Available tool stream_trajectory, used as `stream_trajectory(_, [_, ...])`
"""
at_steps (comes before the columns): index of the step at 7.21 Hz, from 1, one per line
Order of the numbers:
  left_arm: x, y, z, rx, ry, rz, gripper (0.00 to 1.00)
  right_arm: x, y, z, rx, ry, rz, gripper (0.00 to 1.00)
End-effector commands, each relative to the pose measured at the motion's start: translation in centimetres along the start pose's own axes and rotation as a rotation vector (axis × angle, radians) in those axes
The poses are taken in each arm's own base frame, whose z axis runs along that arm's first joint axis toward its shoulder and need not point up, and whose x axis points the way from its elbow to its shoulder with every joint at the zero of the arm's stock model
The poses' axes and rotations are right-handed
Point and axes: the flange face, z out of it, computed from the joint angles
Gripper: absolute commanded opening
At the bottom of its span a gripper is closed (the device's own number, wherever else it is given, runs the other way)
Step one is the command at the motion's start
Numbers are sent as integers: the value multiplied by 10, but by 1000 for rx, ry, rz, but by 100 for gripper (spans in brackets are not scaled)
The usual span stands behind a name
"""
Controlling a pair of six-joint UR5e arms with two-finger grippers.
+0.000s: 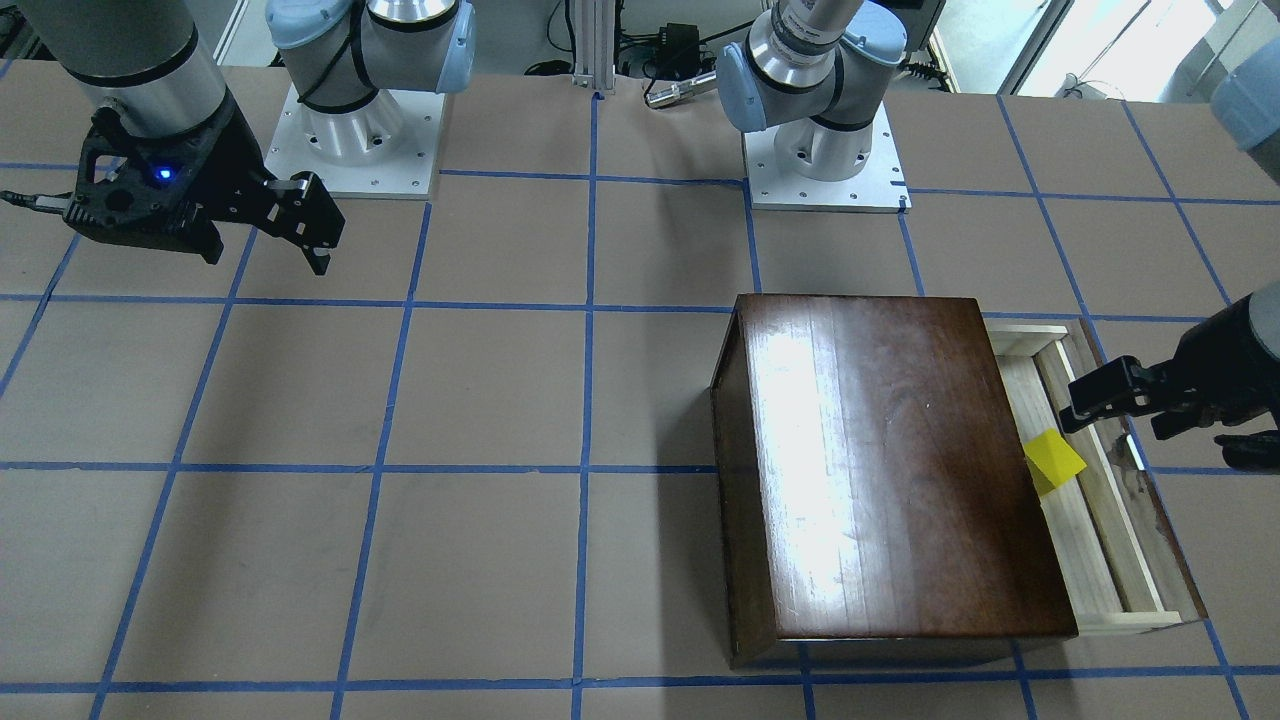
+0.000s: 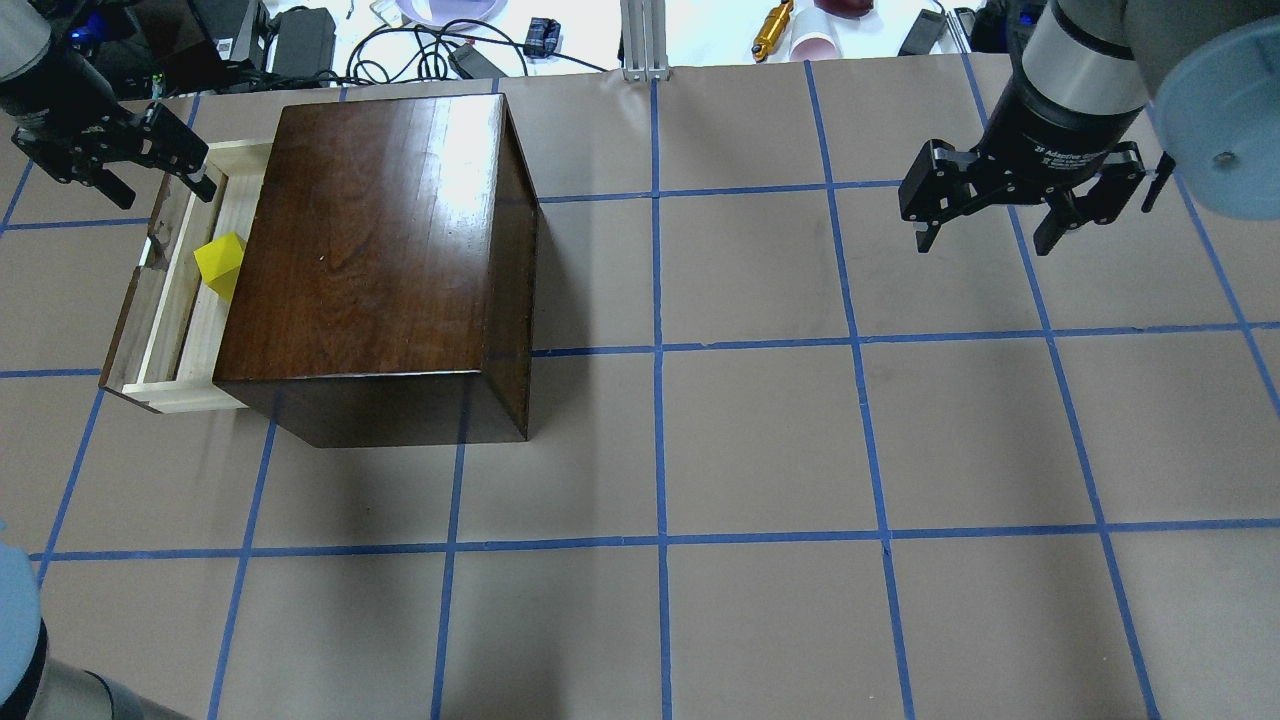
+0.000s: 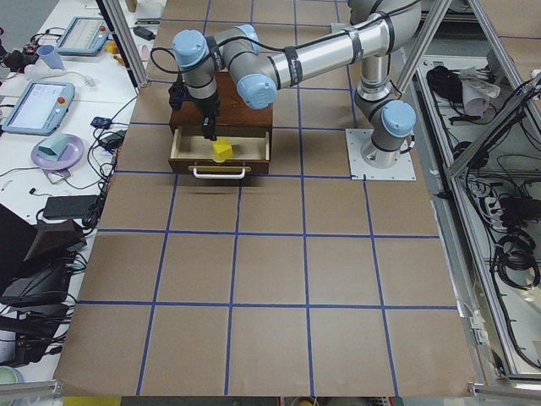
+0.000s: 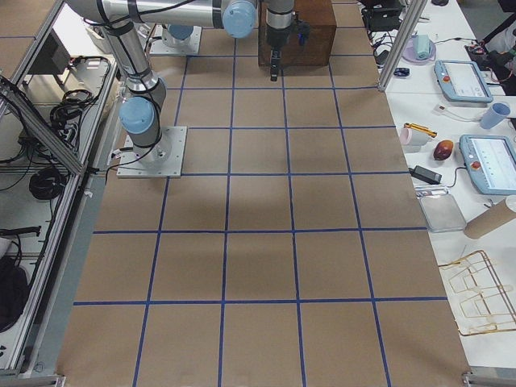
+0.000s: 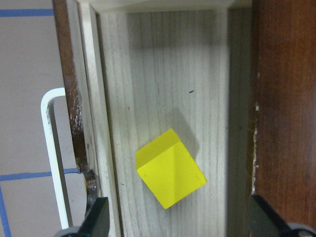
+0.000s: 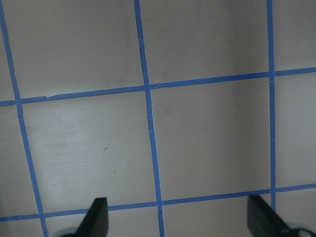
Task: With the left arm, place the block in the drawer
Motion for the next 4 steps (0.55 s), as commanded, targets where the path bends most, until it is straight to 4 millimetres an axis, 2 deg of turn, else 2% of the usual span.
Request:
stream_trajectory(1, [34,11,-18,-4,-28,-50,100,0,0,0,0,0,0,100])
stream_trajectory(2, [41,16,-24,-3,-29,-87,100,0,0,0,0,0,0,100])
stream_trajectory(3, [64,20,-31,2,-34,-96,100,0,0,0,0,0,0,100])
stream_trajectory(4, [101,21,-32,7,-40,-108,100,0,0,0,0,0,0,100])
